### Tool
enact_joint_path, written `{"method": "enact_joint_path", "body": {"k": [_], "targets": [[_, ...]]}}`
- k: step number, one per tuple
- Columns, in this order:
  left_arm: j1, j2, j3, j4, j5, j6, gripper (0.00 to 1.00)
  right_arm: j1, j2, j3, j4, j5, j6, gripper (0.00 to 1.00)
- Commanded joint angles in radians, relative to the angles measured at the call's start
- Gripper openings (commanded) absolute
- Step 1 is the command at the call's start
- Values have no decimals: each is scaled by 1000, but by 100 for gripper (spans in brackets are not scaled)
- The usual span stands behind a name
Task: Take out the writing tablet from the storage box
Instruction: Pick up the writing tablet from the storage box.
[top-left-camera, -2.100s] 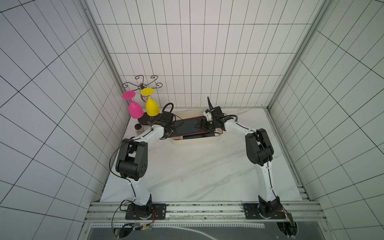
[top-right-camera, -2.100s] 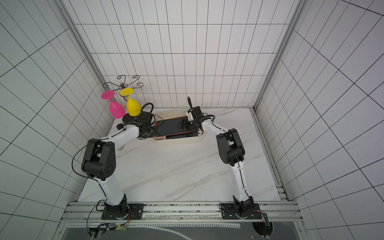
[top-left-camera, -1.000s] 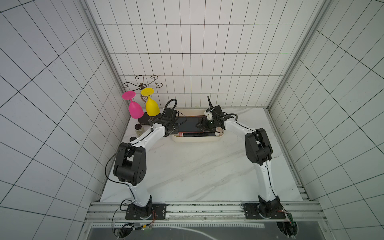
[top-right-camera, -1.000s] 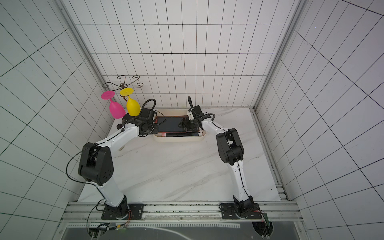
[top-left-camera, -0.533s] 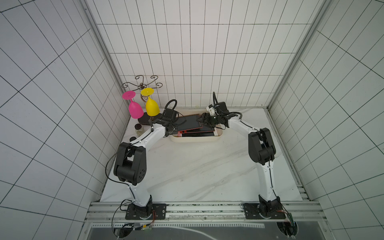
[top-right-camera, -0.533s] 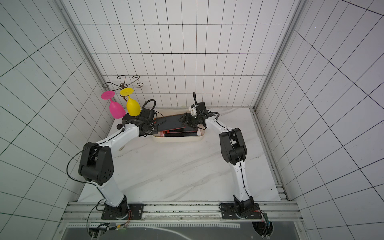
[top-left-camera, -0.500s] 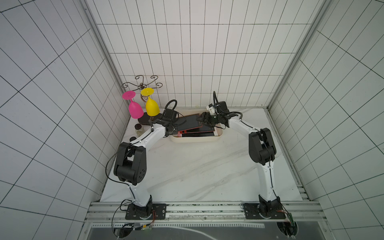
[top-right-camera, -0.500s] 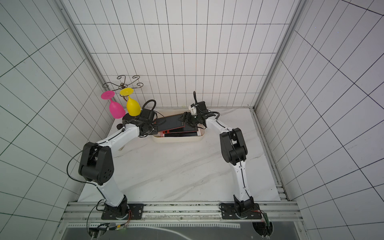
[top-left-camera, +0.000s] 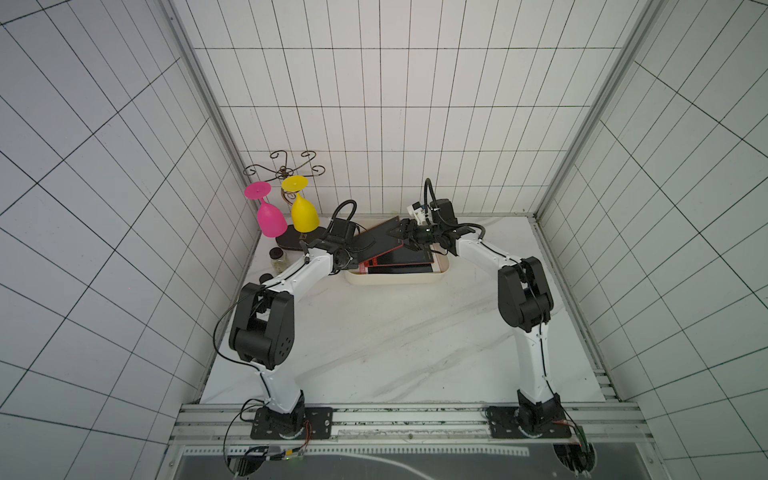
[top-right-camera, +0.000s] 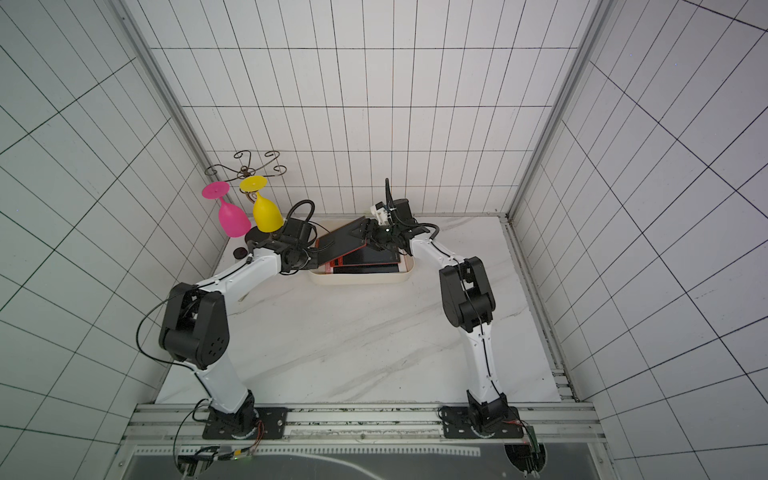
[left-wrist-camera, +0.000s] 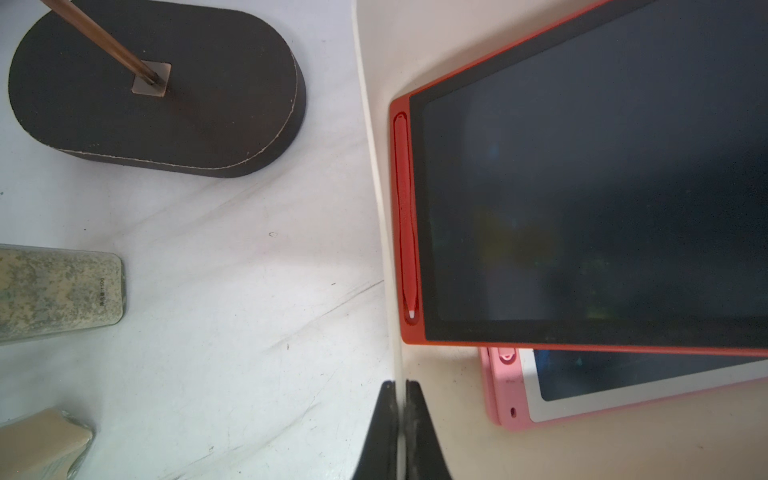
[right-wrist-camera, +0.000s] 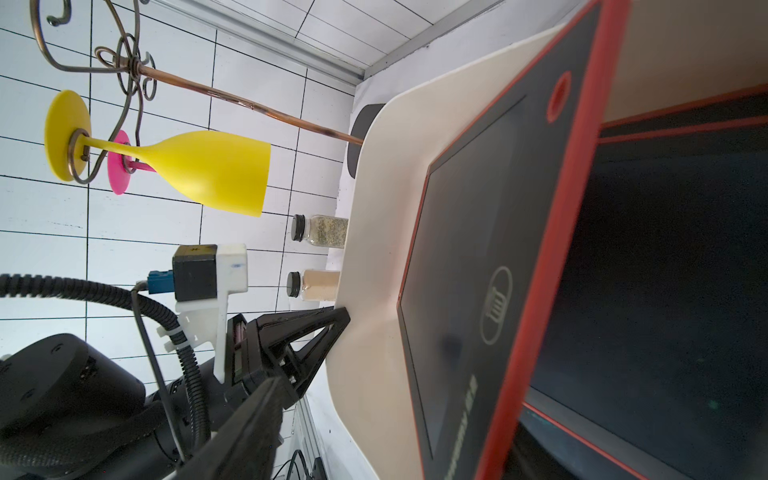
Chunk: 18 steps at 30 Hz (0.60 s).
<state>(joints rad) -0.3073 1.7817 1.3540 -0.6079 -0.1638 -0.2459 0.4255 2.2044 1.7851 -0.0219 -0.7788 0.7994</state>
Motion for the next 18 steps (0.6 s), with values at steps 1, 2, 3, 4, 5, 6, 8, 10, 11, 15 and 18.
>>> {"method": "enact_joint_path", "body": {"k": [1,2,3,4,5,6,8,10,11,15,18], "targets": [[-2,2,-3,71,32,4,0,-4,-11,-48,10,24,-15,67],[0,2,-5,73,35,2,0,-5,-10,-49,2,34,-24,65],[3,2,-5,75,39,0,0,-5,-11,-48,-9,49,-36,61],[5,4,-5,77,41,-1,0,-5,-11,-47,-21,64,-49,58],[6,4,-3,80,43,-1,0,-5,-11,-46,-29,73,-61,54],[7,5,-1,80,45,-2,0,-5,-9,-44,-40,83,-69,48],[9,10,3,81,46,-4,0,-5,-8,-45,-54,104,-85,38],[14,17,11,81,51,-5,0,-5,-8,-44,-68,124,-98,29],[16,20,13,81,50,-6,0,-6,-7,-44,-72,130,-103,26],[29,38,33,89,63,-13,0,-7,-6,-49,-86,161,-117,22],[33,56,53,97,56,-16,0,-9,-3,-49,-84,158,-115,12]]}}
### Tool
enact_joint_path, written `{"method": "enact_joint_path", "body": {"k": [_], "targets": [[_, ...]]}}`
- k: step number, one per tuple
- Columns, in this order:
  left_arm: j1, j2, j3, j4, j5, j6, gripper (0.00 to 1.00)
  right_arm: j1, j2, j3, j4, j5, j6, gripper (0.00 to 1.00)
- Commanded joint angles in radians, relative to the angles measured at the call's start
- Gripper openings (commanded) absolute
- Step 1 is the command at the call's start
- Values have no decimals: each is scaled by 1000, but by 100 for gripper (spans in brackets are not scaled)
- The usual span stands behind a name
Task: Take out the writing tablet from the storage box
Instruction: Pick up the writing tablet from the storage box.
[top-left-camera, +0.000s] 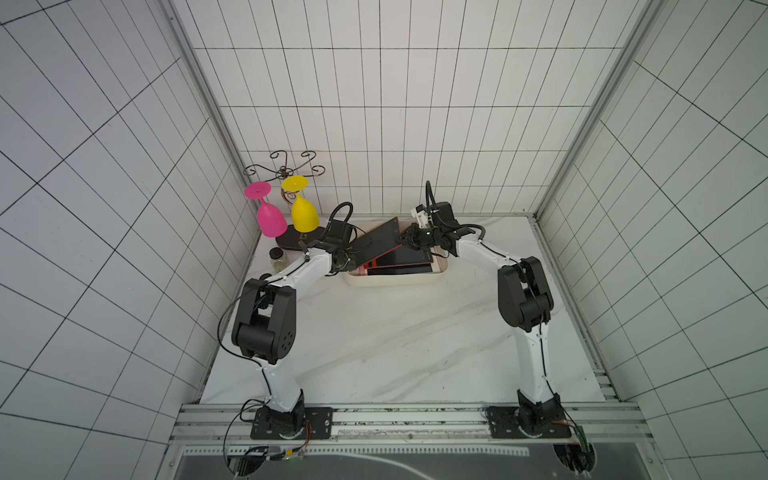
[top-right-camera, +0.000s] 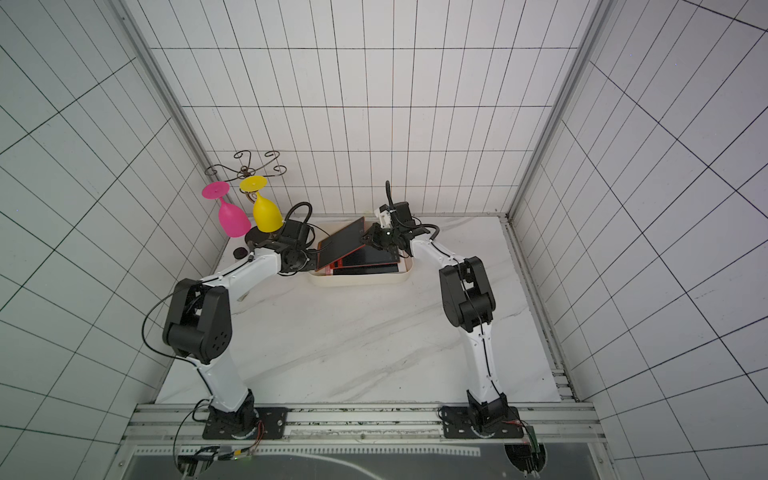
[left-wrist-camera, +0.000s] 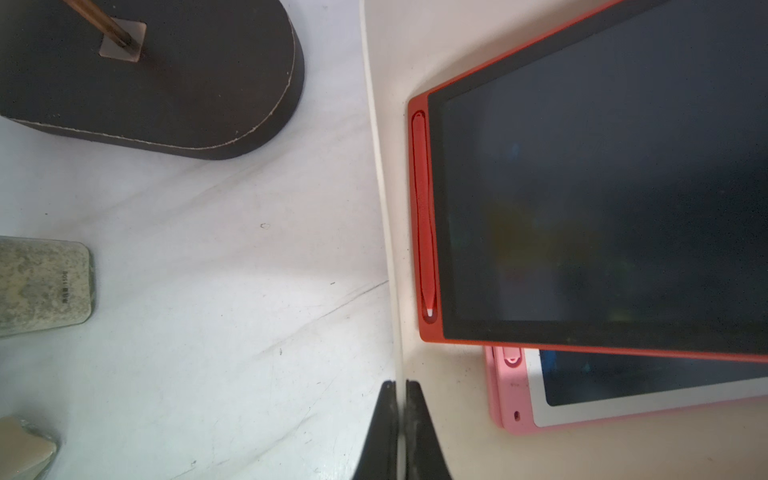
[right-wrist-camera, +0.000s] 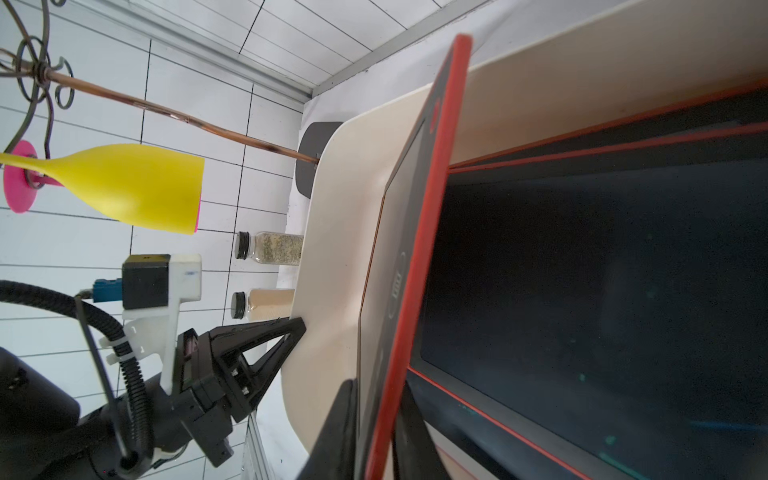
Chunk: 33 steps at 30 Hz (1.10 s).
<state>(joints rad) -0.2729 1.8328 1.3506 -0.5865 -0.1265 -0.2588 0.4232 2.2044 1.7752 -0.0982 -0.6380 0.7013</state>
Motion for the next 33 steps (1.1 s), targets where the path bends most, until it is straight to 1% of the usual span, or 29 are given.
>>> {"method": "enact_joint_path", "body": {"k": [1,3,5,9,18,20,22,24,25,26,28,29,33], "targets": [[1,9,62,83,15,-2,0,-8,-3,-40,-6,14,-14,11],[6,20,73,89,13,-5,0,-11,-5,-46,4,5,-7,9],[10,31,82,91,10,-6,0,-15,-13,-58,21,5,2,0],[19,47,90,94,7,-5,0,-26,-31,-78,41,4,16,0],[37,58,86,106,10,-17,0,-62,-91,-157,129,-21,92,0],[44,53,78,116,21,-35,10,-71,-107,-175,148,-32,105,0],[56,45,69,129,43,-50,21,-84,-128,-193,166,-46,113,0],[61,37,69,130,47,-56,27,-95,-154,-214,183,-52,115,0],[61,29,73,124,42,-58,27,-101,-168,-223,186,-57,115,0],[62,19,77,119,32,-57,30,-107,-179,-228,188,-61,115,0],[63,-14,83,112,24,-51,39,-120,-203,-237,187,-76,115,0],[64,-28,87,106,22,-52,42,-127,-215,-243,189,-83,115,0],[63,-104,114,54,36,-43,61,-146,-280,-287,191,-109,115,0]]}}
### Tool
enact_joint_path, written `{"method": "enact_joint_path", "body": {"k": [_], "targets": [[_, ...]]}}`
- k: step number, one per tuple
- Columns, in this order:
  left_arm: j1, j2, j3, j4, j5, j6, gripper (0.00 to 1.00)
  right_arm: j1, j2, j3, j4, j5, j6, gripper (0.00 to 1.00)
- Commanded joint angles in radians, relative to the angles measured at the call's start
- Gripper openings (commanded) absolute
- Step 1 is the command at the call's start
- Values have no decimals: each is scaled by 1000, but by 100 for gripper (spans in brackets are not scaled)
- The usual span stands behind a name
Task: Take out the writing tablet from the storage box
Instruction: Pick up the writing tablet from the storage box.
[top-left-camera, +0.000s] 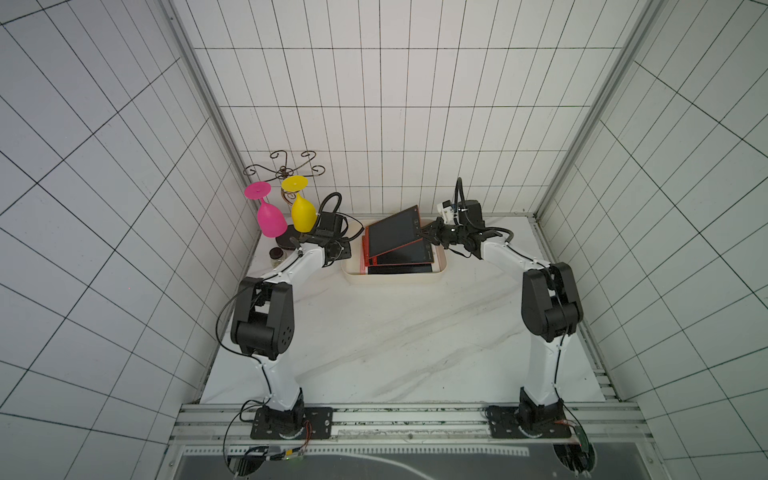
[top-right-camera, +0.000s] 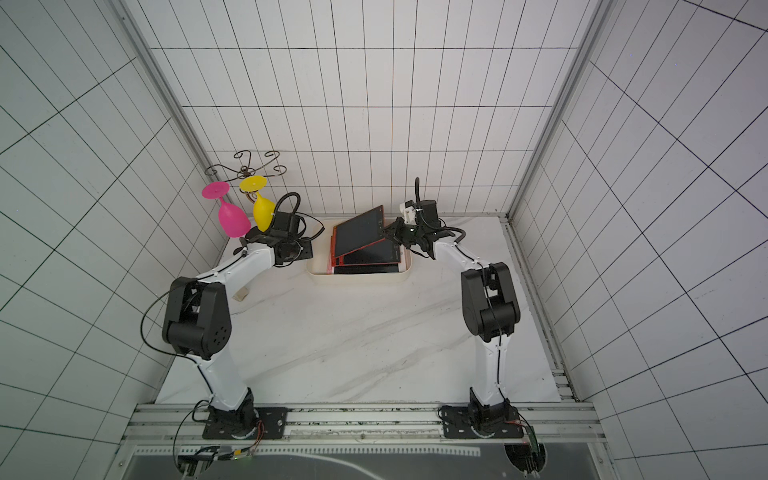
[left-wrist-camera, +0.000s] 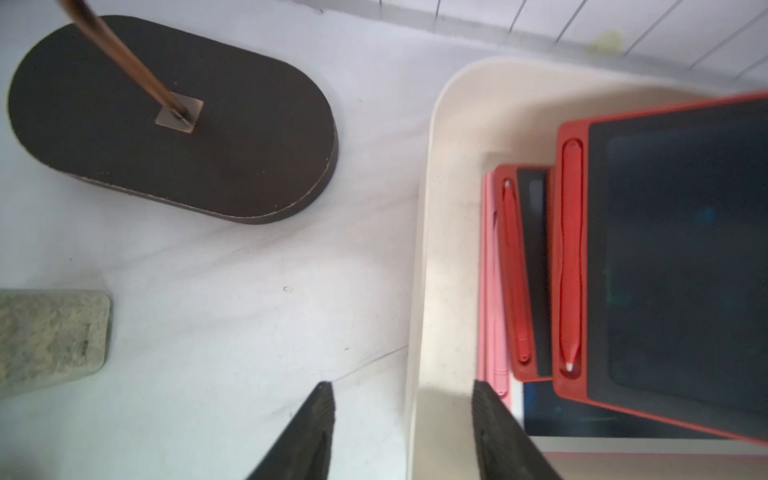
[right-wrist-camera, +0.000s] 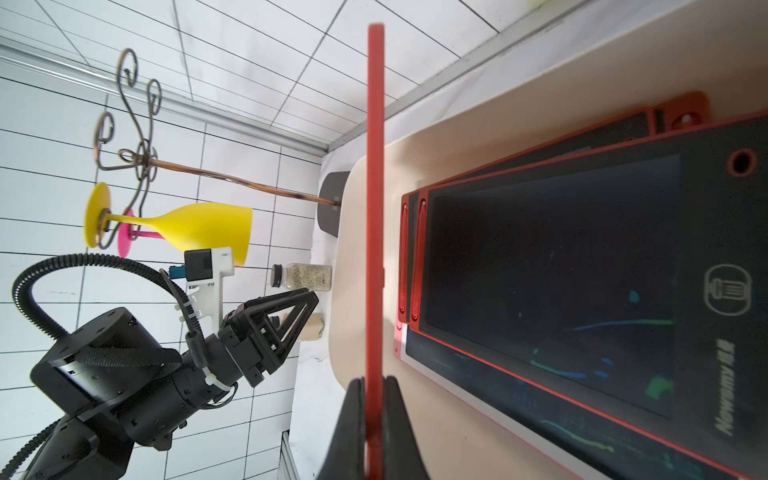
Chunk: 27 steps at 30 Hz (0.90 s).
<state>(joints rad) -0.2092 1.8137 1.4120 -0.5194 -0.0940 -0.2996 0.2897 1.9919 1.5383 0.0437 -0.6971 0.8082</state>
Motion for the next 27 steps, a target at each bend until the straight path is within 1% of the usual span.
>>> {"method": "enact_joint_path", "body": {"k": [1,5,9,12,15,19,24,27], "targets": [[0,-106,55,-25,6,-1,67,-18,-87,-71,55,-62,35,0],[0,-195,38,-58,13,3,83,-24,-179,-188,170,-103,126,0],[0,-293,19,-99,12,-10,90,-22,-284,-350,367,-138,280,0],[0,-346,18,-137,11,-8,94,3,-368,-463,463,-116,361,0],[-1,-379,21,-174,16,-1,96,62,-443,-558,511,-42,418,0],[1,-425,6,-194,28,-23,96,176,-508,-684,622,89,506,0],[-1,-475,-11,-193,40,-34,96,311,-535,-762,670,236,541,0],[-1,-482,-12,-209,40,-30,96,387,-513,-788,700,312,553,0]]}}
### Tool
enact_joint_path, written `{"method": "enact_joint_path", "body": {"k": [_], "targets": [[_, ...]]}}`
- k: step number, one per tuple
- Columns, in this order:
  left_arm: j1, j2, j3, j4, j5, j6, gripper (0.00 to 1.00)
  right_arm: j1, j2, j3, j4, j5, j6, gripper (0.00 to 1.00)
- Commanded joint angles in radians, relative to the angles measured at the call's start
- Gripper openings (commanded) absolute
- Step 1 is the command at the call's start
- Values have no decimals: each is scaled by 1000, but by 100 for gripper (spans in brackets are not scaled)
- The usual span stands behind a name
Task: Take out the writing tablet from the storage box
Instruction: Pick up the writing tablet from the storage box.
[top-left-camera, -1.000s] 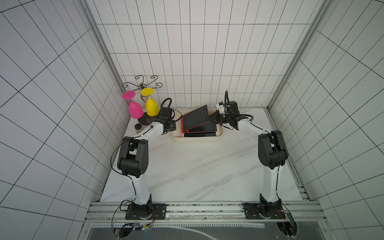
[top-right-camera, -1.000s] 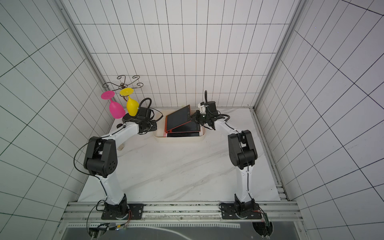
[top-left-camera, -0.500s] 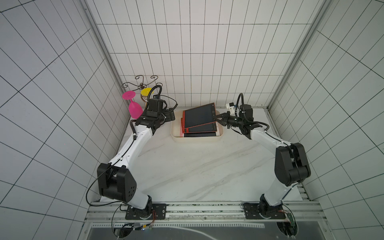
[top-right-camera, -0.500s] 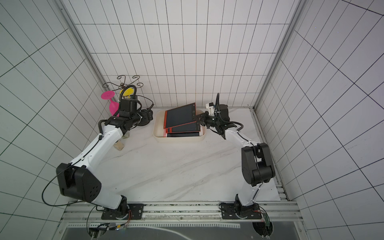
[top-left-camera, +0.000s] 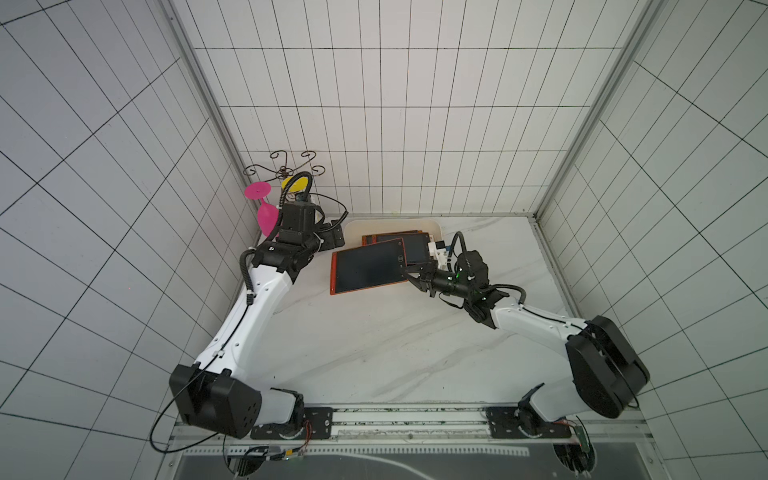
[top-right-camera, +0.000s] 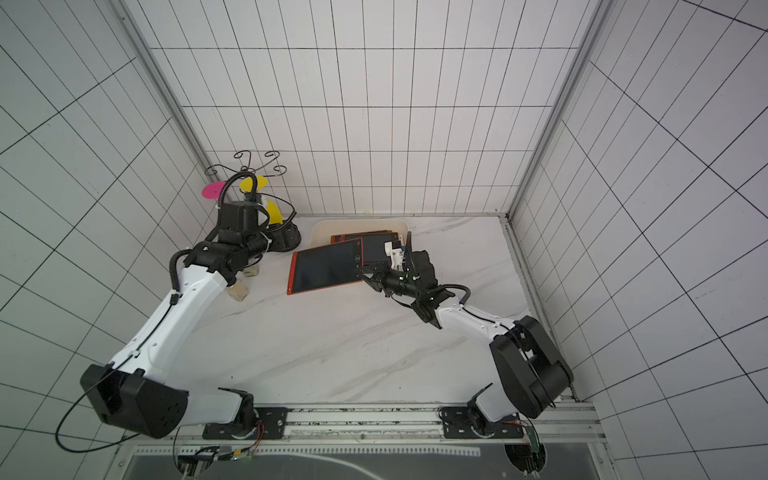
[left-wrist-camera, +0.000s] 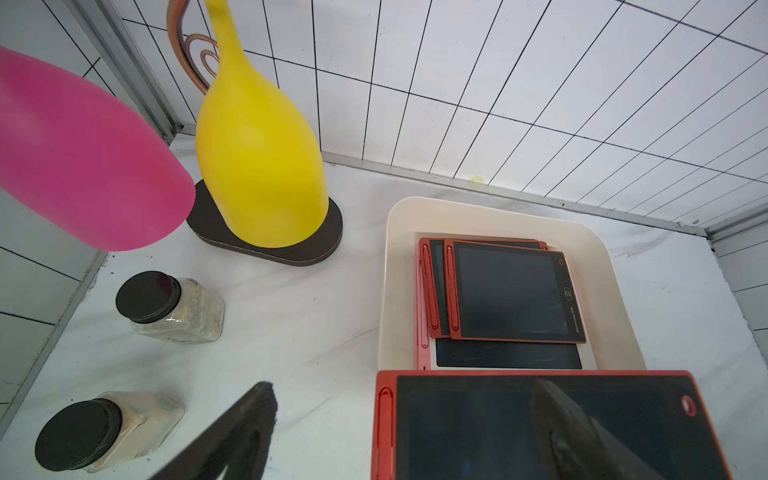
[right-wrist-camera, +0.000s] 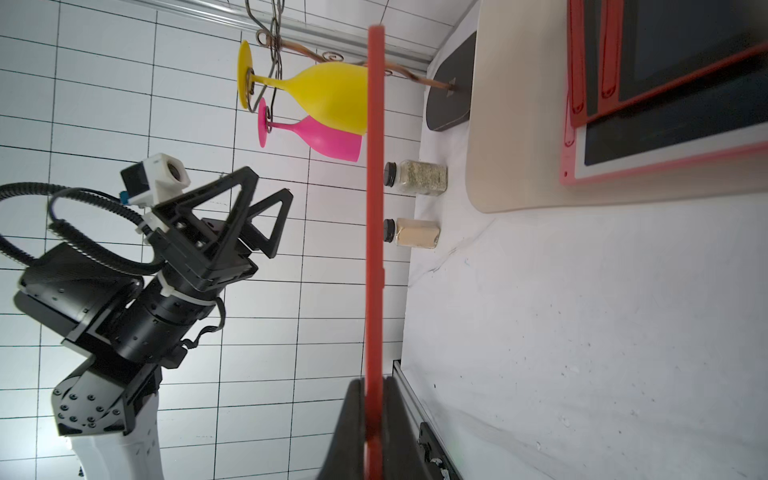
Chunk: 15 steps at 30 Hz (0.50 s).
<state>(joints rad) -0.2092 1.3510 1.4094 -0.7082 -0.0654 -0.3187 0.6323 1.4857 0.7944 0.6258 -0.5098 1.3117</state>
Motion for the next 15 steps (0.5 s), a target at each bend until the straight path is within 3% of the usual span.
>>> {"method": "enact_joint_path", "body": {"k": [1,7,15], "targets": [[0,-24,-8,-25,15,-11,96,71,9,-53,147,149,58,0],[0,-45,-31,-25,26,-11,96,196,176,-52,308,218,114,0],[2,-62,-86,-8,34,-10,96,276,386,8,440,243,156,0]]}}
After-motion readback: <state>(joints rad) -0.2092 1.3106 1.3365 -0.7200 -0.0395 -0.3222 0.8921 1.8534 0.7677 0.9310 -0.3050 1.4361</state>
